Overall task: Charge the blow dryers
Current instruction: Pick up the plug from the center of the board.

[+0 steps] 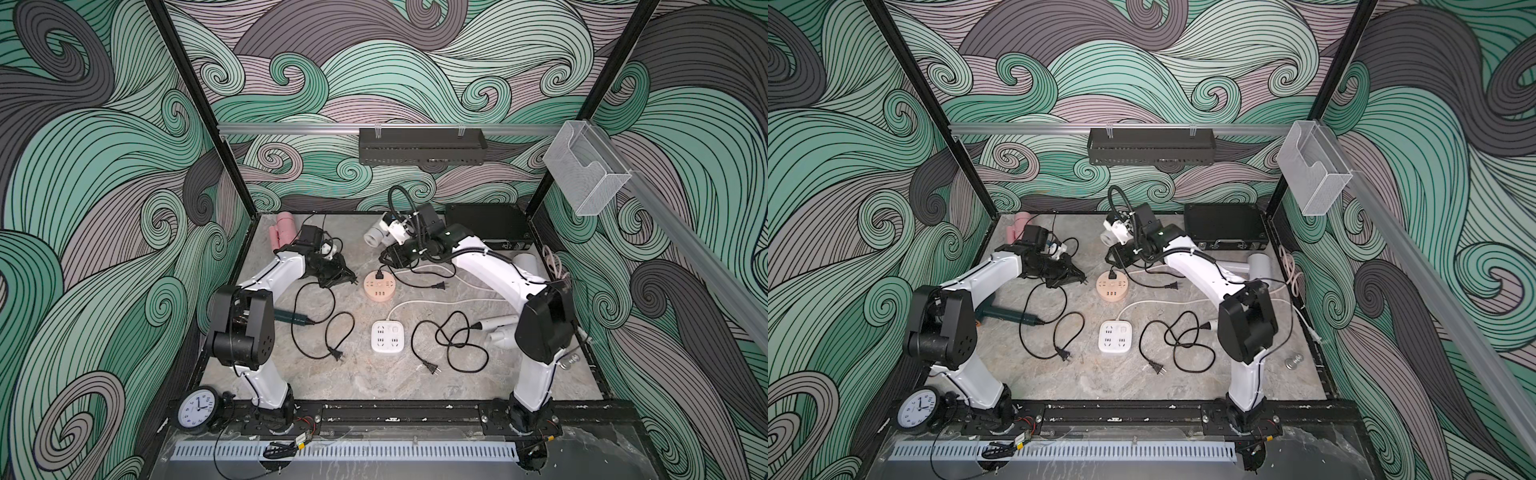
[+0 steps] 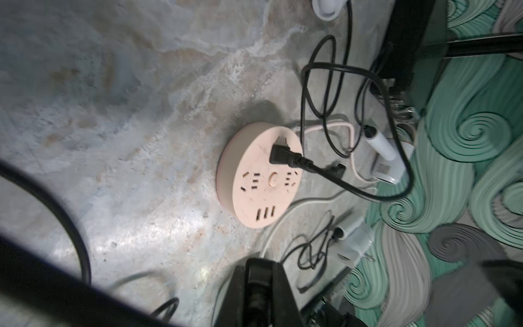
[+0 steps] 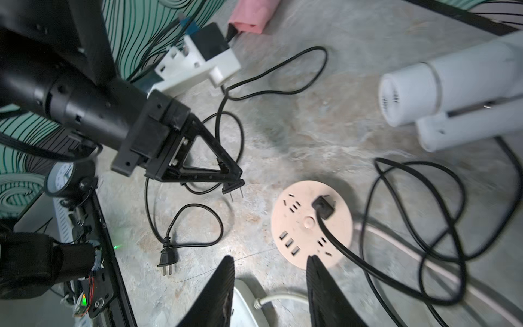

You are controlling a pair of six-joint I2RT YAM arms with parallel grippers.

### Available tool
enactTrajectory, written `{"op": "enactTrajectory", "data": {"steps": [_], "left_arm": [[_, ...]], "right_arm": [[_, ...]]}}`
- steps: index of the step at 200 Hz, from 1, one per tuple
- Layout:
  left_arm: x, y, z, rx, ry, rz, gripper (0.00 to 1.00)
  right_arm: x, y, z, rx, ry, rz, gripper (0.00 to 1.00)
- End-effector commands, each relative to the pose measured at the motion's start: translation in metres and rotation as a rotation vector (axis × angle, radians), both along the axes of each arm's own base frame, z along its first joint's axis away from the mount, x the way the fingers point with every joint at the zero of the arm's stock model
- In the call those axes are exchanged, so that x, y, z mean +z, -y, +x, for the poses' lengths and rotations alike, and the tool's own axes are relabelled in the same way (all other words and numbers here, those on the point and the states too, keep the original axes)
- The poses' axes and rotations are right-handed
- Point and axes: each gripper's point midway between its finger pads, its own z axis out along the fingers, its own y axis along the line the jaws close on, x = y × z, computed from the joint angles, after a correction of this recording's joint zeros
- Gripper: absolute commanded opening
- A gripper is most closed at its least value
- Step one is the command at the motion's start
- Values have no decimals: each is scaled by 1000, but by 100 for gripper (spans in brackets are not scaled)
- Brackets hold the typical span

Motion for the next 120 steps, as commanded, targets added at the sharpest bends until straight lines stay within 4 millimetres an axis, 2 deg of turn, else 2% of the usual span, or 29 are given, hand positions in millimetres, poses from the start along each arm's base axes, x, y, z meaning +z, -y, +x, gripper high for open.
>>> {"op": "enactTrajectory", "data": {"steps": [1,23,41,47,68,120], "left_arm": [[-6,0,6,-15,47,221,0],[-10,16,10,-23,55,264,0],[-13,22,13,-34,73,335,0],[-15,24,13,-40,79,363,0],[-21,30,18,-50,104,411,0],[-21,41,32,-52,155,460,0]], "right_arm": [[0,30,13,-148,4,37,45],[-9,60,24,-255,-35,81,44],[-18,77,25,-299,-59,72,44],[-15,78,28,-304,-34,87,44],[-20,85,24,-307,-23,76,44],[-32,90,17,-290,-28,54,44]]}}
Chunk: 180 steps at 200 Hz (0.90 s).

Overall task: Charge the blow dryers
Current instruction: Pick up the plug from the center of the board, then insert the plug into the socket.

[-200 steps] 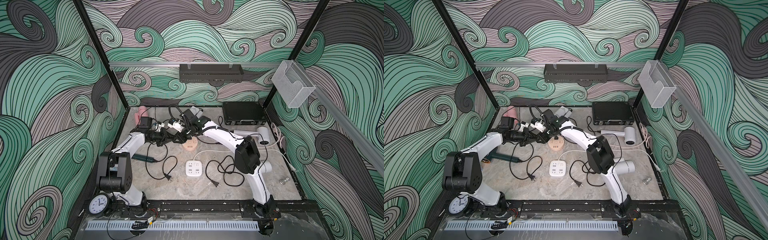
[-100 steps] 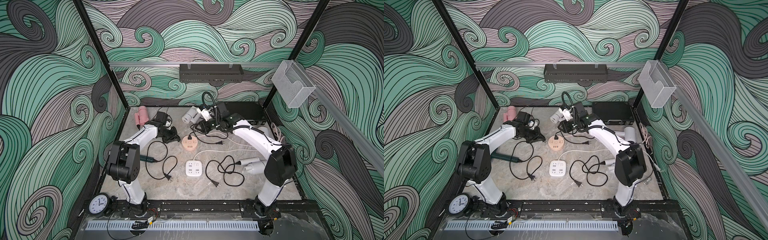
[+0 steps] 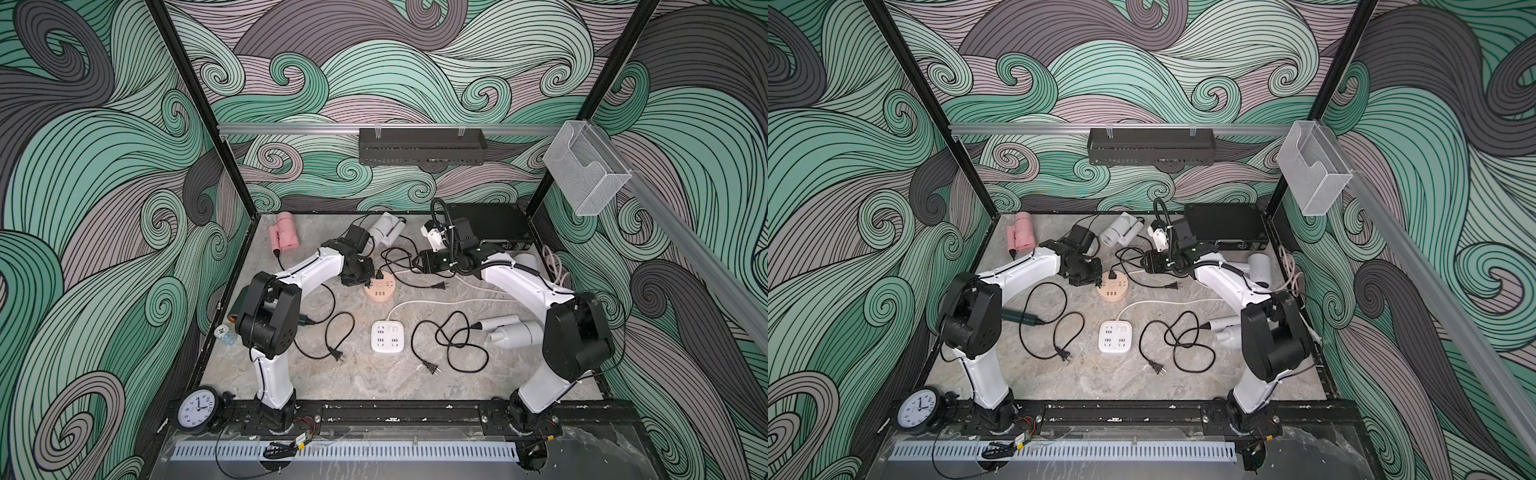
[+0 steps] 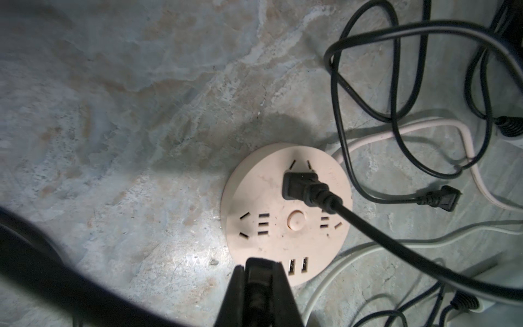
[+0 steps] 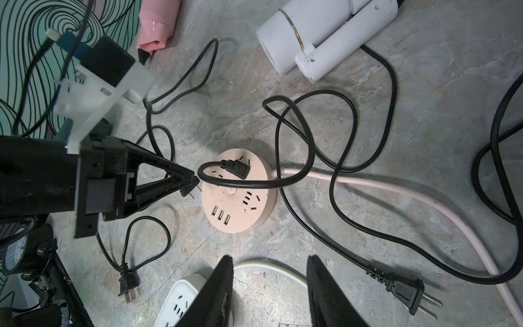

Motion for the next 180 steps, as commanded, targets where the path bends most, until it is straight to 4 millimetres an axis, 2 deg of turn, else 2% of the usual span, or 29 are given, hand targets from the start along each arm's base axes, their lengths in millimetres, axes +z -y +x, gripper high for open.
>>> {"op": "enactTrajectory", "data": {"steps": [1,60,103,180], "left_arm": [[8,1,17,8,55,51,0],[-6,11,17,-2,49,83,0],[-12,11,19,0,55,97,0],[-7,13,29,-25,107,110,0]], "right_arm": [[14,-1,3,8,58,17,45],[1,0,3,5,28,30,45],[-2,4,0,2,25,21,45],[-8,5,0,0,13,11,45]]}}
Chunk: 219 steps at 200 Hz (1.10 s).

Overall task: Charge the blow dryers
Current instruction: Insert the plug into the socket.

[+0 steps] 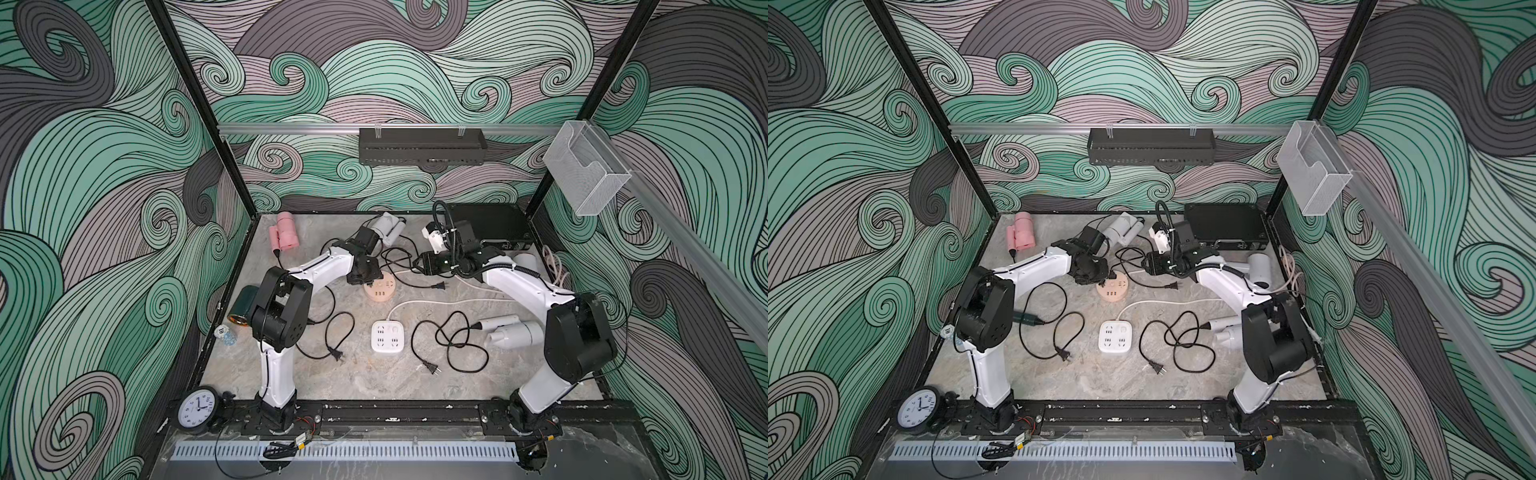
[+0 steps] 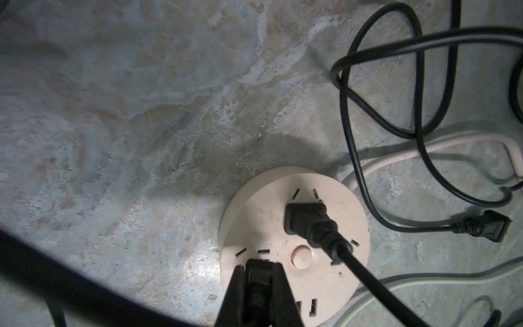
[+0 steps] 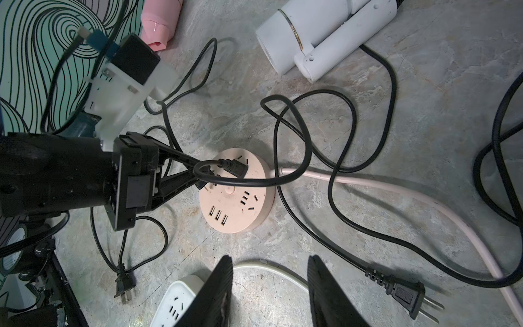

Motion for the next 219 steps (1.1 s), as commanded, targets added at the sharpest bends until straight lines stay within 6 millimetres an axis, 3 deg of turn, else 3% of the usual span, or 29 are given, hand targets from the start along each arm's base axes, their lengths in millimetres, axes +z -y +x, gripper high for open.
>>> {"op": "enactTrajectory", "data": {"steps": [1,67,121,219], "left_arm": [[8,4,16,-19,66,16,0],[24,5,22,-18,119,-1,0],[7,5,18,-35,102,41,0],[-3,1,4,-29,99,115,0]], "right_arm": [[0,2,1,-1,9,0,45],[-1,2,1,0,6,-2,45],[-3,3,1,1,3,-9,45],[-7,3,1,2,-3,-11,45]]}}
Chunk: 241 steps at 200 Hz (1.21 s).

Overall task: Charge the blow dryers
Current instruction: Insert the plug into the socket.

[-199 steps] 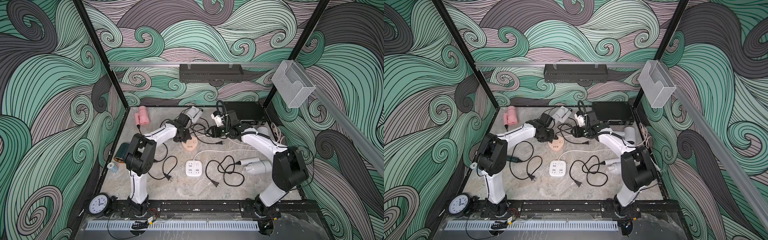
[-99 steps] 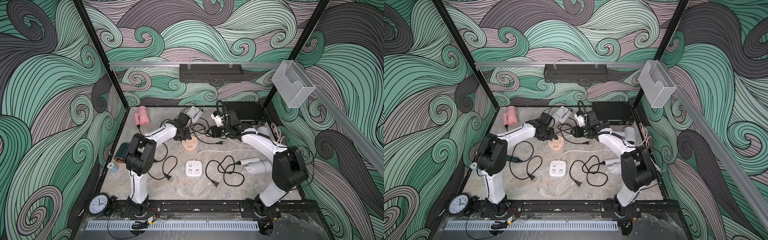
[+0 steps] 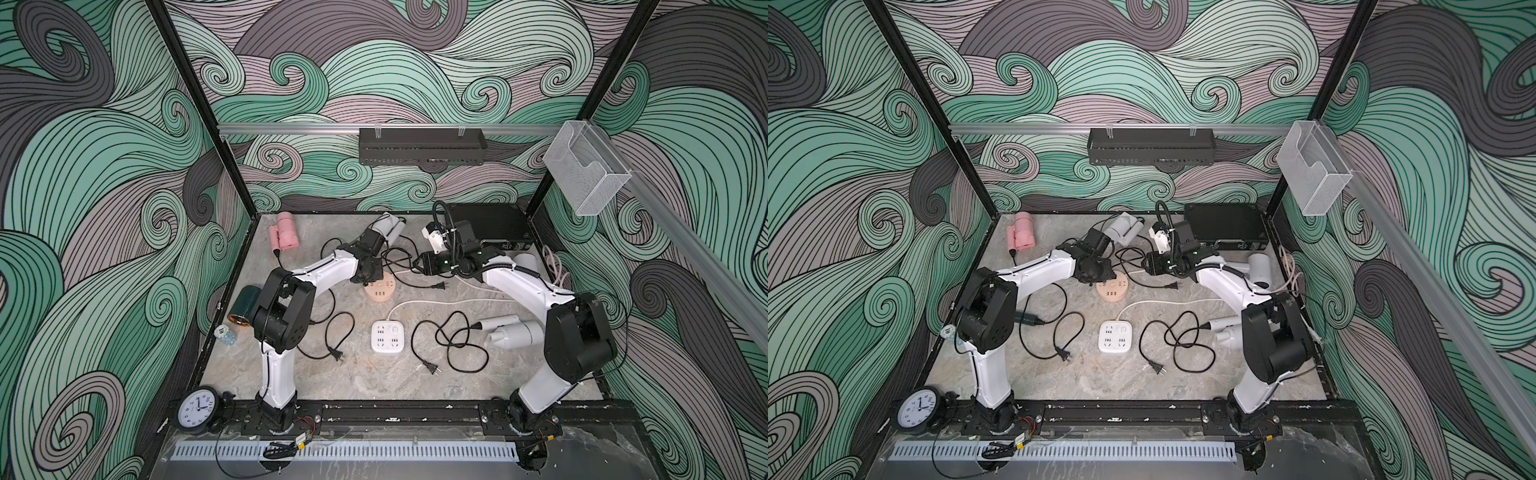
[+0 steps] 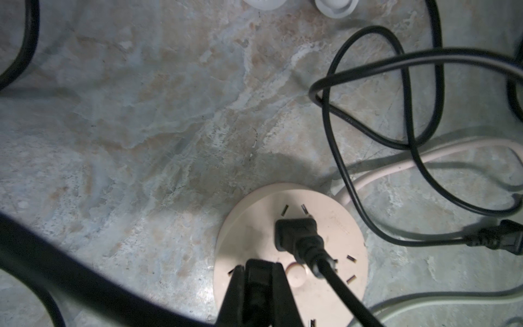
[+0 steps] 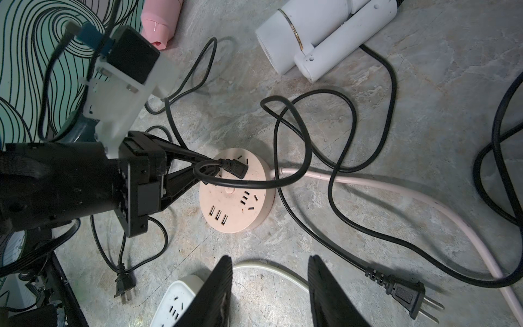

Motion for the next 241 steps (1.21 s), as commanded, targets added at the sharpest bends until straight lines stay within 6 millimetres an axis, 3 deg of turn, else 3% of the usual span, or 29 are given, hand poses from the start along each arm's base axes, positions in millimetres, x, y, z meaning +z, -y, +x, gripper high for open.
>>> {"op": "enactTrajectory", "data": {"steps": [1,53,184,241], "left_arm": [[-4,-5,-4,2,6,47,0],[-4,-4,2,3,17,52,0],[-19,-5,-17,-4,44,122,0],[-21,-15,-19,36,79,171,0]], "right_arm": [[-7,3,1,2,-4,-11,45],[-9,3,2,4,-6,-13,45],[-10,3,3,6,-5,-25,46],[-11,3,4,4,-10,-25,45]]}}
